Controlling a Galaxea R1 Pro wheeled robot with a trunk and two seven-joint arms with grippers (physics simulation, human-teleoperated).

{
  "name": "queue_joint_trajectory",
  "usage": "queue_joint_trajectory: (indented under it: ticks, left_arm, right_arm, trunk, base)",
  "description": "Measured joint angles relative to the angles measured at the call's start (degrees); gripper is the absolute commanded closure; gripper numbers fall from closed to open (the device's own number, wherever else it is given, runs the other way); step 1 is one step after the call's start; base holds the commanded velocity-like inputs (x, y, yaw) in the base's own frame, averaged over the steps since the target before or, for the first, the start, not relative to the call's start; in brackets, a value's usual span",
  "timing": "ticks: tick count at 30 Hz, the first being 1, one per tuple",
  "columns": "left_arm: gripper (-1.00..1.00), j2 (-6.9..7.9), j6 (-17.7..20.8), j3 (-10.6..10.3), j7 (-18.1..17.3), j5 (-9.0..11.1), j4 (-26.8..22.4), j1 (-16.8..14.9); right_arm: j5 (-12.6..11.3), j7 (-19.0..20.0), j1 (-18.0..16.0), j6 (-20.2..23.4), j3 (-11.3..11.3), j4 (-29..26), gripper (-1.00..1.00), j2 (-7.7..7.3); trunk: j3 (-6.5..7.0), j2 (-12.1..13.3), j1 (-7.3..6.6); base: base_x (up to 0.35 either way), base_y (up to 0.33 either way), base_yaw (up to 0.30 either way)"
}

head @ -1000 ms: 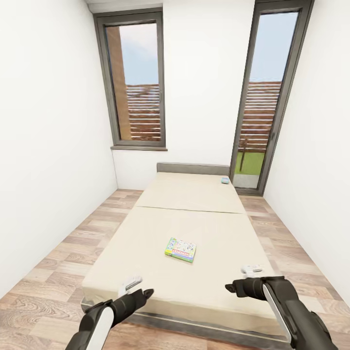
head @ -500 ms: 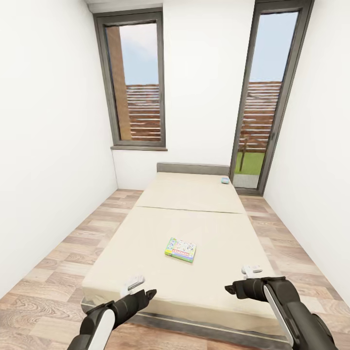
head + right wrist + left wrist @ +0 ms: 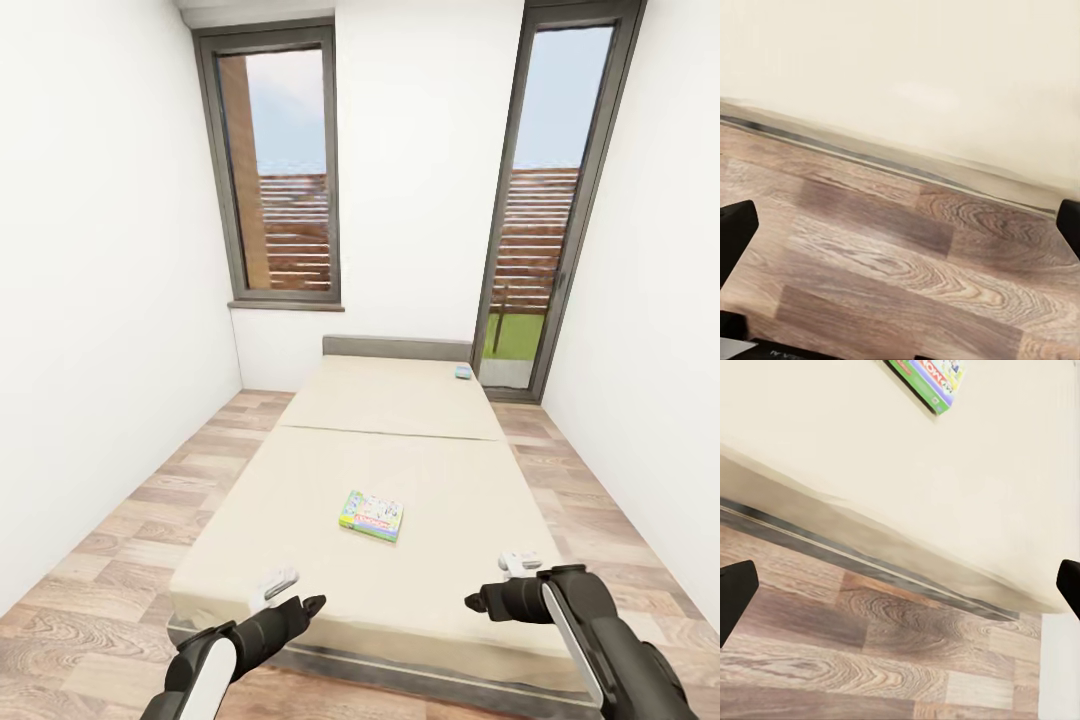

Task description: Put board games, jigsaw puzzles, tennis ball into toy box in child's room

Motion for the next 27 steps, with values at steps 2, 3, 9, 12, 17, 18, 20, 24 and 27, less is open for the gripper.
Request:
queue_joint_trajectory:
  ticks: [2, 3, 9, 12, 17, 18, 20, 24, 27]
  left_arm:
    - [-1.0, 0.01, 0.0, -0.03, -0.01, 0.1, 0.0, 0.02]
    - [-1.0, 0.01, 0.0, -0.04, -0.01, 0.1, 0.0, 0.02]
    - [-1.0, 0.02, -0.03, -0.01, 0.09, 0.21, 0.07, 0.05]
    - [-1.0, 0.02, -0.05, 0.0, 0.1, 0.18, 0.21, 0.05]
    - [-1.0, 0.06, -0.13, 0.26, 0.15, 0.12, 0.6, 0.05]
    - [-1.0, 0.07, -0.16, 0.31, 0.14, 0.1, 0.65, 0.06]
    - [-1.0, 0.09, -0.18, 0.36, 0.12, 0.1, 0.69, 0.07]
    - [-1.0, 0.13, -0.22, 0.41, 0.08, 0.07, 0.81, 0.08]
    - [-1.0, 0.22, -0.23, 0.47, 0.04, 0.08, 0.9, 0.07]
  right_arm:
    - [-0.1, 0.12, 0.01, 0.1, -0.04, -0.01, -1.0, -0.1]
    - [-0.11, 0.12, 0.01, 0.1, -0.04, -0.01, -1.0, -0.1]
    - [-0.21, 0.27, 0.02, -1.17, 0.29, 0.14, -1.0, -0.25]
    - [-0.19, 0.29, 0.02, -1.67, 0.42, 0.27, -1.0, -0.27]
    - [-0.1, 0.3, -0.03, -2.46, 0.48, 0.63, -1.0, -0.22]
    - [-0.08, 0.3, -0.03, -2.76, 0.45, 0.68, -1.0, -0.21]
    - [-0.07, 0.3, -0.04, -3.1, 0.4, 0.73, -1.0, -0.22]
    - [-0.05, 0.29, -0.05, -4.17, 0.32, 0.81, -1.0, -0.39]
    - [-0.02, 0.29, -0.05, -5.17, 0.3, 0.93, -1.0, -0.49]
  trunk:
    - [0.36, 0.8, -0.44]
    - [0.54, 1.2, -0.66]
    - [0.54, 1.22, -0.67]
    - [0.54, 1.22, -0.67]
    - [0.54, 1.22, -0.67]
    - [0.54, 1.22, -0.67]
    - [0.54, 1.22, -0.67]
    - [0.54, 1.22, -0.67]
    - [0.54, 1.22, -0.66]
  base:
    - [0.0, 0.0, 0.0]
    - [0.0, 0.0, 0.0]
    - [0.0, 0.0, 0.0]
    - [0.0, 0.0, 0.0]
    - [0.0, 0.0, 0.0]
    - [0.0, 0.0, 0.0]
    - [0.0, 0.0, 0.0]
    - [0.0, 0.0, 0.0]
    - [0.0, 0.0, 0.0]
